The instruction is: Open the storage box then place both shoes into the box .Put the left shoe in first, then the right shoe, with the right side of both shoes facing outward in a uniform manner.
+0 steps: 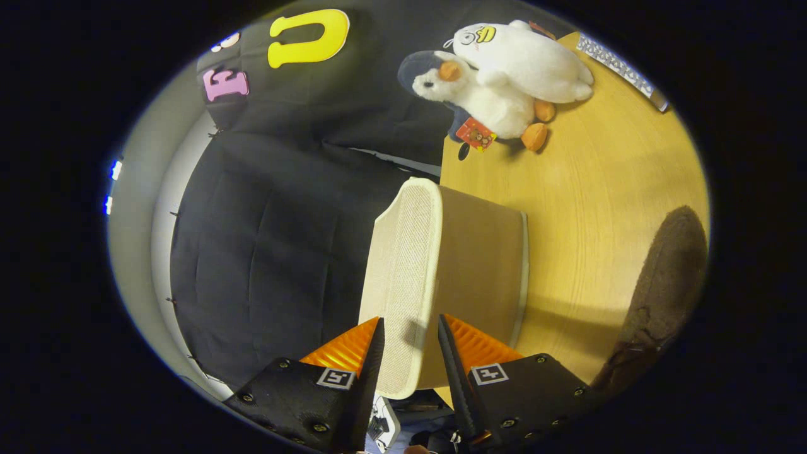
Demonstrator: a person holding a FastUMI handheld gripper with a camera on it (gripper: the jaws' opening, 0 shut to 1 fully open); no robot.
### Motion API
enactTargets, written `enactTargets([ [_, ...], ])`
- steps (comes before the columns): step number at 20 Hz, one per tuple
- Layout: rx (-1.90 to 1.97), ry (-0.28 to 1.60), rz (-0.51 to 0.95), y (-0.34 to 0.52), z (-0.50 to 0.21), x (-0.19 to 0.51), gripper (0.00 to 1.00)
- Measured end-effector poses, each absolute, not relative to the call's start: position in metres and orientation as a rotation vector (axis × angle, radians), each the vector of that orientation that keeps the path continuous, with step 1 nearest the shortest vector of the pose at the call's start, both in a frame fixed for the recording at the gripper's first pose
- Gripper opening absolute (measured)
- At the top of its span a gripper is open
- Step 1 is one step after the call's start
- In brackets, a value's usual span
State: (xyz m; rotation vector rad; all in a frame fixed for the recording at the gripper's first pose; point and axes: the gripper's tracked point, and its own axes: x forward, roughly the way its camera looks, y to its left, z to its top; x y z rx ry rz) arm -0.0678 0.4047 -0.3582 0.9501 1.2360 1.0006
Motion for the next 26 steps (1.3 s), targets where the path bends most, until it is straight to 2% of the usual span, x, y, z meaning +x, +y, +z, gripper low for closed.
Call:
enactTargets([
  [4,1.019,1.255,1.015,0.412,-0.358,-0.065,0.52],
  [5,1.027,1.256,1.028,0.409,-0.354,-0.063,0.39],
  [6,1.021,1.251,1.036,0.401,-0.349,-0.061,0.16],
  [8,0.98,1.222,1.089,0.41,-0.339,-0.068,0.06],
  [18,0.768,1.143,1.108,0.446,-0.246,-0.063,0.06],
  [26,0.492,1.066,1.211,0.576,-0.171,-0.079,0.06],
])
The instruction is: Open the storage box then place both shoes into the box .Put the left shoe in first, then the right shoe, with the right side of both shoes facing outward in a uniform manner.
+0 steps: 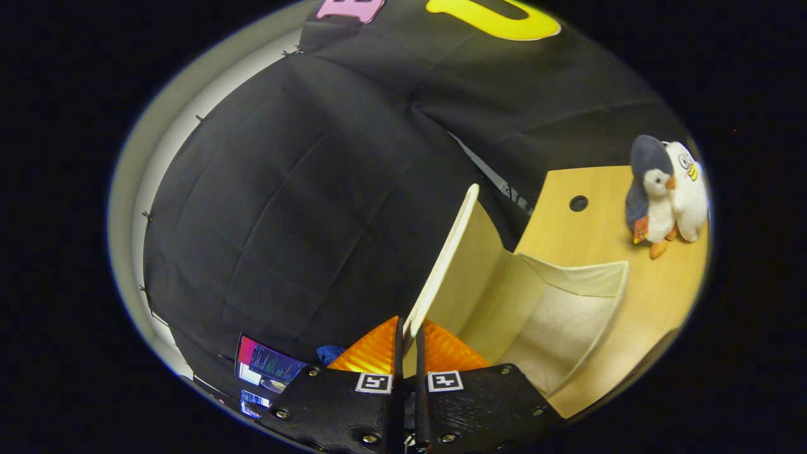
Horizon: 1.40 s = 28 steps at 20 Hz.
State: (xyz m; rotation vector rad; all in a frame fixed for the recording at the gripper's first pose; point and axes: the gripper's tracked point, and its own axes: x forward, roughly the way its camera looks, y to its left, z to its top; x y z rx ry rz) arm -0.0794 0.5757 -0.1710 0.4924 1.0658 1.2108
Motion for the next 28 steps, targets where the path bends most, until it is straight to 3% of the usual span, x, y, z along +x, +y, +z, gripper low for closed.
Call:
enactTargets([
  [10,0.29,1.133,1.23,0.724,-0.213,-0.122,0.16],
  [11,0.258,1.126,1.227,0.728,-0.22,-0.121,0.22],
  [14,0.219,1.066,1.236,0.743,-0.22,-0.118,0.77],
  [21,0.223,0.97,1.215,0.679,-0.174,-0.107,0.8],
  [28,0.212,0.802,1.011,0.534,-0.144,-0.042,0.8],
])
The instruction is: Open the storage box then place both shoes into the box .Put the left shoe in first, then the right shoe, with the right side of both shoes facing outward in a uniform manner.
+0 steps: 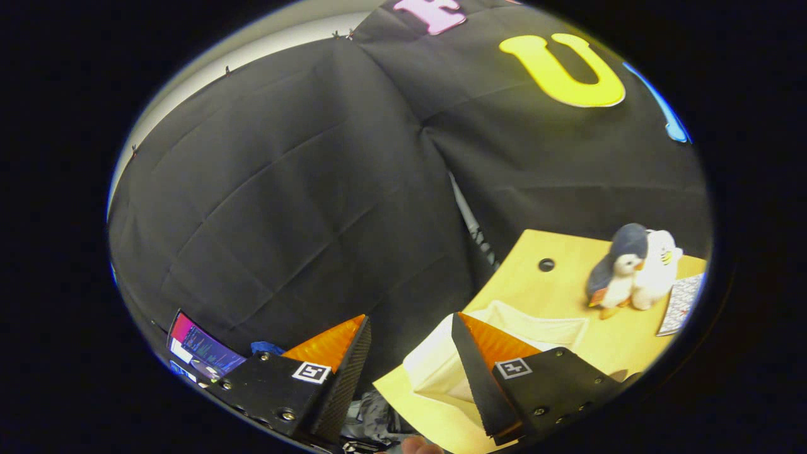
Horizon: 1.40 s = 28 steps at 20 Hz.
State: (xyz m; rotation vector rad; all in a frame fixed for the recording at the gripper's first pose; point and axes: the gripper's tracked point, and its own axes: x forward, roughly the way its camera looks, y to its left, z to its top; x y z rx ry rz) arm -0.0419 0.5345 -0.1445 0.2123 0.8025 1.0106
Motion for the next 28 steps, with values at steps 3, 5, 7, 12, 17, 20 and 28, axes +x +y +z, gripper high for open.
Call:
enactTargets([
  [3,0.173,0.737,0.918,0.474,-0.136,-0.015,0.8],
  [5,0.15,0.714,0.855,0.434,-0.138,-0.005,0.83],
  [7,0.142,0.707,0.798,0.401,-0.146,-0.003,0.87],
  [12,0.149,0.747,0.675,0.33,-0.181,0.004,0.95],
  [17,0.172,0.859,0.557,0.276,-0.251,-0.012,0.95],
  [20,0.18,0.922,0.501,0.25,-0.288,-0.025,0.95],
  [28,0.107,1.049,0.441,0.212,-0.367,-0.053,0.95],
])
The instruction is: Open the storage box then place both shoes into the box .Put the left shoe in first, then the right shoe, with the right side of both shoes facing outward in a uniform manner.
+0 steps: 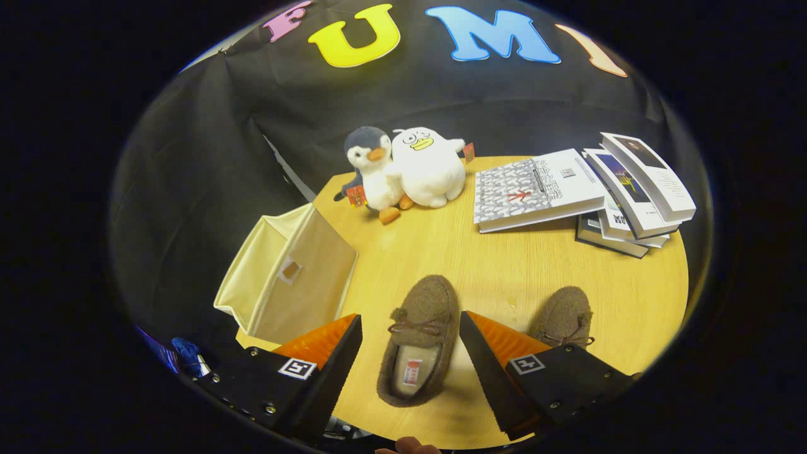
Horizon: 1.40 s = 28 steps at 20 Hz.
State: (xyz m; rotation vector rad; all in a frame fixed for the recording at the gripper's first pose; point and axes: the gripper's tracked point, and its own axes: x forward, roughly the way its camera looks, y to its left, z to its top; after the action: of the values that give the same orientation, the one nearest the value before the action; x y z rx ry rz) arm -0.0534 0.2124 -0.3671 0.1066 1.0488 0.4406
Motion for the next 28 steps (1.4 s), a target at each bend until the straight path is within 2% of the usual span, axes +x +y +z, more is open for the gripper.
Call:
enactTargets([
  [8,-0.065,1.189,0.45,0.195,-0.44,-0.091,0.95],
  [14,-0.096,1.241,0.378,0.188,-0.478,-0.076,0.89],
  [15,-0.063,1.243,0.375,0.191,-0.48,-0.073,0.82],
  [18,0.029,1.277,0.367,0.199,-0.482,-0.076,0.04],
  [19,0.031,1.273,0.37,0.201,-0.479,-0.076,0.04],
  [20,0.024,1.264,0.371,0.202,-0.469,-0.076,0.0],
  [23,0.077,1.265,0.395,0.217,-0.429,-0.074,0.0],
  [28,0.087,1.149,0.562,0.288,-0.32,-0.035,0.0],
])
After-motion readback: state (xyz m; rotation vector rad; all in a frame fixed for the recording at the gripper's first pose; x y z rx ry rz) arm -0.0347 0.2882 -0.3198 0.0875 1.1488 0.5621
